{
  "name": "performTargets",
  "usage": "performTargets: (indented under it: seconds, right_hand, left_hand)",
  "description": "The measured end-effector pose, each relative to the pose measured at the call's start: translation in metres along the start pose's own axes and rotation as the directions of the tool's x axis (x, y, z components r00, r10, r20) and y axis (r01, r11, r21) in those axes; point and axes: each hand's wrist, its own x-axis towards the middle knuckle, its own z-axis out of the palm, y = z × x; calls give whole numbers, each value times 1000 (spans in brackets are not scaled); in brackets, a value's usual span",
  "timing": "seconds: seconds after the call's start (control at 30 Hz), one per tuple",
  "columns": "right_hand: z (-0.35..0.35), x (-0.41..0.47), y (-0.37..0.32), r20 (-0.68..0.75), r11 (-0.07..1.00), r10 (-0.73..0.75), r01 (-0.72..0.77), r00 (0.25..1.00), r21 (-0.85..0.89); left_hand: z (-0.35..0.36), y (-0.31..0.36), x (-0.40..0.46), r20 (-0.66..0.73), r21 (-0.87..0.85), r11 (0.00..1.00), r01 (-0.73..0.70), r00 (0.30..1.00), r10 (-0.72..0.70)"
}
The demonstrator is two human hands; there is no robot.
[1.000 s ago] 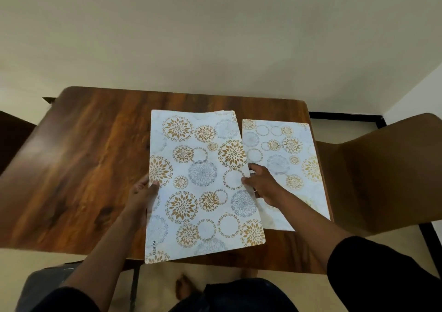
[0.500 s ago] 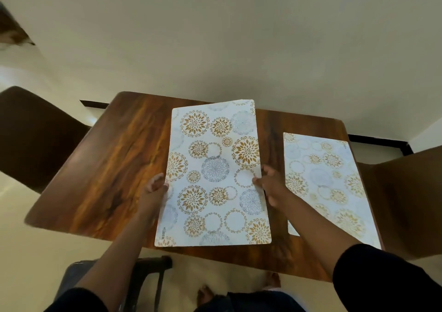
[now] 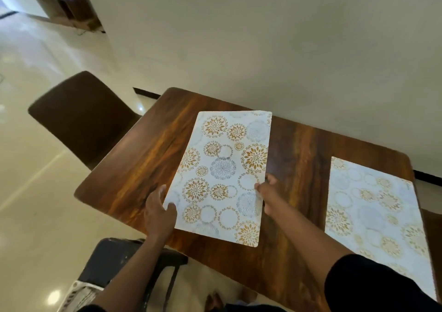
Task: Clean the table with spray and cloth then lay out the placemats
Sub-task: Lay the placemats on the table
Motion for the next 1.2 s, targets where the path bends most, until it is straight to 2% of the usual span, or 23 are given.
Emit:
performTargets:
  seconds: [0.23,0.33,0.43,0.6,0.83,1.03,1.2]
  right_hand:
    - [49,34,-18,35,998,14,-12,999,-63]
    - [74,32,-25,52,997,24,-21,998,-74]
    - [104,37,-32,69,998,32,-28,997,-50]
    - [166,50,-37,59,998,56,-55,997,-16]
    - [240,77,-34,23,996,79,-78,997,-34]
    - [287,93,-32,8,993,99,-98,995,-71]
    - [313,106,-23,-11,974,122,-122,992,-192]
  left_hand:
    - [4,-4,3,-19,101,995,-9,1000,11]
    - [3,4,-2,-47,118,992,-54,997,60]
    - [7,8,3,-3,120,987,-107,994,108]
    - [7,1,35,83,230,952,-202,979,188]
    - [3,-25,85,190,376,905,-200,972,136]
    - [4,-50,115,190,418,893,-167,977,93]
    - [3,-67,138,192,470,877,-100,981,9]
